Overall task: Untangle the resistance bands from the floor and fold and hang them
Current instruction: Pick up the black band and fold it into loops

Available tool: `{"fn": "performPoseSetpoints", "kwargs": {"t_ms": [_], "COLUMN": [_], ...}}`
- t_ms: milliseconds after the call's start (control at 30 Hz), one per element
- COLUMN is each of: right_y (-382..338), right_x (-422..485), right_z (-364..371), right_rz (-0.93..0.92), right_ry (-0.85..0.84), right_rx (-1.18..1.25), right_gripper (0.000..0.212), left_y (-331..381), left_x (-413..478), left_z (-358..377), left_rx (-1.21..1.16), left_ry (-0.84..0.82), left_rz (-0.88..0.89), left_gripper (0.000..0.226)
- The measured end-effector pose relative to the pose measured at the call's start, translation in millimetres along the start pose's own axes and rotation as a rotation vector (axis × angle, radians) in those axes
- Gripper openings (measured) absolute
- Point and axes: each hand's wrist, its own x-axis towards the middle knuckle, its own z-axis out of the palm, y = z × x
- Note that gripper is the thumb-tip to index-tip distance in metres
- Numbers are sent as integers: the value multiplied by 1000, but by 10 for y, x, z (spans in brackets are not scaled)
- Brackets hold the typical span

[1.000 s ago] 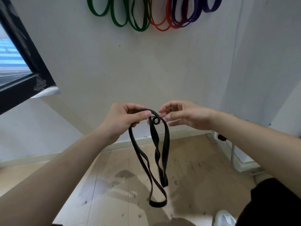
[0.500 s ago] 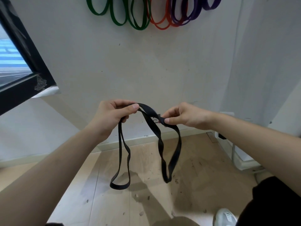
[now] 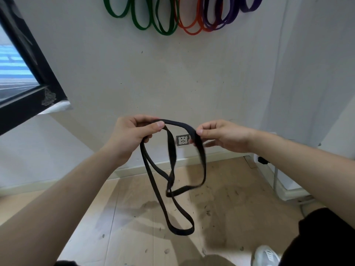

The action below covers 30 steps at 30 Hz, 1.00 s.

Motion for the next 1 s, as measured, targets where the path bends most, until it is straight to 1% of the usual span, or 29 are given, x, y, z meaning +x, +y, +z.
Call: {"fn": "performPoseSetpoints", "kwargs": {"t_ms": [67,167,267,333,400,433,600,733,833,967,1000], "right_y": [7,-7,-81,-139,-169,-168,-171,-207,-232,-212,-208], "right_x": [4,22,48,72,97,111,166,154,146,169,168], "right_z": [28,112,205,262,310,332,398,403,377,363,361], "right_rz": [24,35,2,-33,-53,-55,-59,-65,-65,-24,-20], "right_ry": [-11,-52,-68,-79,-94,-100,-143,-144,-173,-212,-222], "right_rx": [-20,40,152,229,257,265,336,361,329,236,231], "right_gripper": [27,26,27,31,37,36,18,14,12,27,27], "left_y": [8,26,43,47,53,58,76,86,100,108,107], "left_x": [-10,-24,-35,-47,-50,-49,-54,-66,-75,-90,-92], "left_z": [19,54,86,116,140,145,145,136,133,176,185], "left_rx": [4,-4,1,15,21,22,16,22,32,62,71], "left_ry": [-16,-44,-76,-105,-112,-111,-98,-85,-76,-58,-62], "left_rz": [0,2,4,7,18,24,28,32,42,72,83], "left_gripper": [19,21,27,35,40,40,38,37,36,18,15]}}
